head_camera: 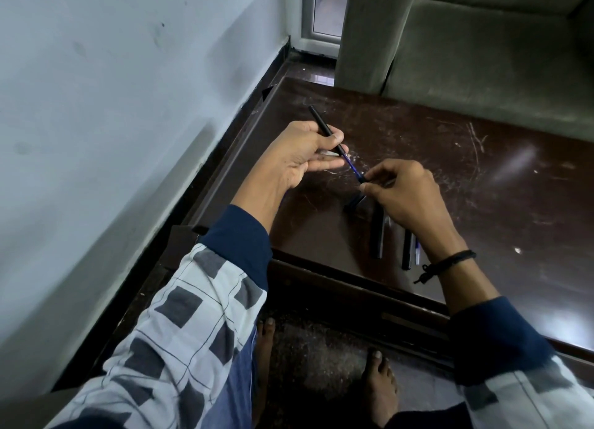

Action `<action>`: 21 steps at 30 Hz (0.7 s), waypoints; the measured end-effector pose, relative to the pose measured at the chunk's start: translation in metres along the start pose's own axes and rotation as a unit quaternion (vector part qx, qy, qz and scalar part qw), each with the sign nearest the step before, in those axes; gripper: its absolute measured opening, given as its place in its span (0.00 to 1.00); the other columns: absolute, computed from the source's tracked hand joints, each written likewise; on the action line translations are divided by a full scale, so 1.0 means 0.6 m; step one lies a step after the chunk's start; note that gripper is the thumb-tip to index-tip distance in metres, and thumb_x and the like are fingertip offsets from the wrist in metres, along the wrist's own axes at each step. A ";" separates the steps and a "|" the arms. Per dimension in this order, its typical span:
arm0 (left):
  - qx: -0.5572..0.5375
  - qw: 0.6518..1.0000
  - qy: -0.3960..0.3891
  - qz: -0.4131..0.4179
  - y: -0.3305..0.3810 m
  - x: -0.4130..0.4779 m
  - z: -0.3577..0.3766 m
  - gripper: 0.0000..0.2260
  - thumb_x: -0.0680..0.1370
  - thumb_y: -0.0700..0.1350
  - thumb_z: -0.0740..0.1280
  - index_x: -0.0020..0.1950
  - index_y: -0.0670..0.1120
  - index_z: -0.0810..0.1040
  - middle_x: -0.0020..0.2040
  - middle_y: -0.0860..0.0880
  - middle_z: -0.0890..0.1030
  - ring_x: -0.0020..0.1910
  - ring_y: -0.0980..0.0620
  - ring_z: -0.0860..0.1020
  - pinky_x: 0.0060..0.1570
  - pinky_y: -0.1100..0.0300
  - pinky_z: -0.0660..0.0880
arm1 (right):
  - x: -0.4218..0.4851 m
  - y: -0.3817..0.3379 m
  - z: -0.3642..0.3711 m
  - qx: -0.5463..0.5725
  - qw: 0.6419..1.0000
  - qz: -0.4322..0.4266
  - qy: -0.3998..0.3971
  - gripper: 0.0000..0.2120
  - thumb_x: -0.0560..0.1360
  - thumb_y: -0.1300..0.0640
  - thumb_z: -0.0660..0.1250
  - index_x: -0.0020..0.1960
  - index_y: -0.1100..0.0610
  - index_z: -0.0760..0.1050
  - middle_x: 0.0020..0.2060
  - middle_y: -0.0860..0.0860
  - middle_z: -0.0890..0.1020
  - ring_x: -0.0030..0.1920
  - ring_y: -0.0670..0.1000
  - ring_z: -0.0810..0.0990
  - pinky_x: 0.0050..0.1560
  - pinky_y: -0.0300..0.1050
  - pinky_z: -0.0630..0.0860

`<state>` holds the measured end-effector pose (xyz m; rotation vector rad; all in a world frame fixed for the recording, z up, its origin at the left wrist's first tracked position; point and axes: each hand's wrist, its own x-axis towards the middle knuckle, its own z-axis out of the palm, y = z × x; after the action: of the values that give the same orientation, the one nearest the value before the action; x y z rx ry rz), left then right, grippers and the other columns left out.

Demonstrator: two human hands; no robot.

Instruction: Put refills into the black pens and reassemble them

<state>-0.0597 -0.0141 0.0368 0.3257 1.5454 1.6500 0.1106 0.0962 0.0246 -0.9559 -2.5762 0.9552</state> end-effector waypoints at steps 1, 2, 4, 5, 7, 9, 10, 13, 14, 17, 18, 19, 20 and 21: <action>0.001 1.000 -0.001 -0.001 0.000 0.000 0.000 0.04 0.77 0.34 0.72 0.51 0.39 0.81 0.47 0.39 0.86 0.45 0.46 0.88 0.41 0.55 0.84 | 0.000 0.000 0.000 0.002 1.000 0.000 0.001 0.04 0.76 0.52 0.76 0.50 0.48 0.84 0.40 0.40 0.82 0.42 0.38 0.78 0.39 0.39 0.72; 0.001 1.000 -0.002 -0.001 -0.001 0.000 0.001 0.04 0.78 0.34 0.72 0.51 0.39 0.81 0.47 0.39 0.86 0.45 0.46 0.88 0.41 0.54 0.84 | 0.001 0.000 0.000 0.002 1.000 0.000 0.002 0.04 0.76 0.52 0.76 0.50 0.49 0.84 0.40 0.40 0.82 0.42 0.39 0.79 0.40 0.40 0.72; 0.002 1.000 -0.005 -0.003 -0.002 0.000 0.002 0.04 0.78 0.34 0.72 0.51 0.39 0.81 0.46 0.39 0.86 0.45 0.45 0.88 0.41 0.54 0.84 | 0.001 0.001 0.001 0.001 1.000 -0.001 0.006 0.04 0.76 0.52 0.76 0.50 0.48 0.84 0.39 0.40 0.82 0.41 0.38 0.78 0.38 0.38 0.71; 0.003 1.000 -0.006 -0.003 -0.002 0.000 0.002 0.04 0.78 0.34 0.72 0.51 0.39 0.81 0.46 0.40 0.86 0.45 0.45 0.88 0.41 0.54 0.84 | 0.001 0.001 0.001 0.000 1.000 -0.002 0.008 0.04 0.76 0.52 0.76 0.49 0.48 0.84 0.39 0.40 0.82 0.41 0.38 0.78 0.38 0.36 0.70; 0.003 1.000 -0.007 -0.003 -0.002 0.000 0.003 0.04 0.78 0.34 0.72 0.51 0.40 0.81 0.45 0.40 0.86 0.45 0.45 0.88 0.41 0.54 0.84 | 0.000 0.002 0.001 0.001 1.000 -0.003 0.010 0.03 0.76 0.52 0.76 0.49 0.48 0.84 0.38 0.40 0.82 0.41 0.38 0.79 0.38 0.36 0.70; 0.004 1.000 -0.008 -0.003 -0.002 0.000 0.004 0.04 0.78 0.35 0.72 0.51 0.40 0.81 0.44 0.41 0.87 0.45 0.45 0.88 0.41 0.54 0.84 | -0.001 0.002 0.001 0.003 1.000 -0.002 0.010 0.03 0.76 0.52 0.76 0.49 0.48 0.84 0.38 0.40 0.82 0.42 0.40 0.80 0.40 0.41 0.73; 0.003 1.000 -0.007 -0.003 -0.002 0.000 0.004 0.04 0.78 0.35 0.72 0.51 0.40 0.81 0.43 0.41 0.87 0.45 0.45 0.88 0.41 0.54 0.84 | -0.001 0.002 0.001 0.007 1.000 0.000 0.010 0.03 0.75 0.52 0.76 0.49 0.48 0.84 0.38 0.41 0.82 0.42 0.42 0.80 0.43 0.43 0.74; -0.003 1.000 -0.004 0.001 -0.003 0.000 0.004 0.03 0.78 0.34 0.72 0.50 0.40 0.81 0.44 0.40 0.87 0.45 0.45 0.88 0.40 0.55 0.84 | 0.001 0.001 0.000 0.024 1.000 0.009 0.003 0.04 0.75 0.52 0.77 0.48 0.48 0.84 0.40 0.43 0.84 0.43 0.44 0.82 0.46 0.47 0.78; -0.006 1.000 -0.002 0.005 -0.003 0.001 0.004 0.03 0.78 0.34 0.72 0.50 0.40 0.81 0.44 0.40 0.87 0.44 0.45 0.88 0.40 0.56 0.84 | 0.002 0.002 0.000 0.034 0.999 0.012 -0.001 0.04 0.75 0.52 0.77 0.48 0.48 0.84 0.40 0.44 0.84 0.44 0.45 0.82 0.45 0.46 0.78; -0.014 1.000 0.001 0.010 -0.006 0.003 0.006 0.03 0.78 0.34 0.71 0.50 0.39 0.81 0.43 0.40 0.87 0.44 0.45 0.88 0.39 0.56 0.83 | 0.003 0.002 0.000 0.049 0.999 0.019 -0.007 0.04 0.75 0.52 0.77 0.48 0.49 0.83 0.41 0.45 0.84 0.44 0.45 0.82 0.44 0.45 0.78; -0.015 1.000 0.001 0.010 -0.007 0.003 0.007 0.03 0.78 0.34 0.71 0.50 0.39 0.81 0.42 0.41 0.87 0.44 0.44 0.88 0.39 0.57 0.83 | 0.003 0.001 0.000 0.047 0.999 0.020 -0.006 0.04 0.75 0.52 0.77 0.48 0.49 0.83 0.41 0.44 0.84 0.44 0.46 0.82 0.45 0.46 0.79; -0.015 1.000 0.001 0.009 -0.008 0.004 0.008 0.03 0.78 0.34 0.71 0.50 0.39 0.81 0.41 0.41 0.87 0.44 0.44 0.88 0.39 0.57 0.83 | 0.002 0.001 0.000 0.043 0.999 0.020 -0.003 0.04 0.75 0.52 0.77 0.48 0.49 0.83 0.41 0.44 0.84 0.44 0.46 0.82 0.45 0.46 0.79; -0.014 1.000 0.000 0.009 -0.008 0.004 0.009 0.03 0.78 0.34 0.71 0.50 0.40 0.81 0.40 0.42 0.87 0.43 0.45 0.88 0.39 0.57 0.83 | 0.001 0.000 -0.001 0.034 0.999 0.018 0.002 0.04 0.75 0.52 0.77 0.48 0.49 0.84 0.41 0.44 0.84 0.44 0.46 0.82 0.45 0.47 0.79; -0.013 1.000 -0.001 0.009 -0.009 0.005 0.010 0.02 0.78 0.34 0.71 0.49 0.40 0.81 0.40 0.43 0.87 0.43 0.45 0.88 0.39 0.57 0.83 | 0.000 -0.001 -0.002 0.024 1.000 0.014 0.008 0.04 0.75 0.52 0.77 0.49 0.49 0.84 0.41 0.43 0.83 0.44 0.46 0.82 0.46 0.47 0.79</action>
<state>-0.0555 -0.0087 0.0322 0.3282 1.5232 1.6825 0.1107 0.0968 0.0257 -0.9864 -2.5216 1.0079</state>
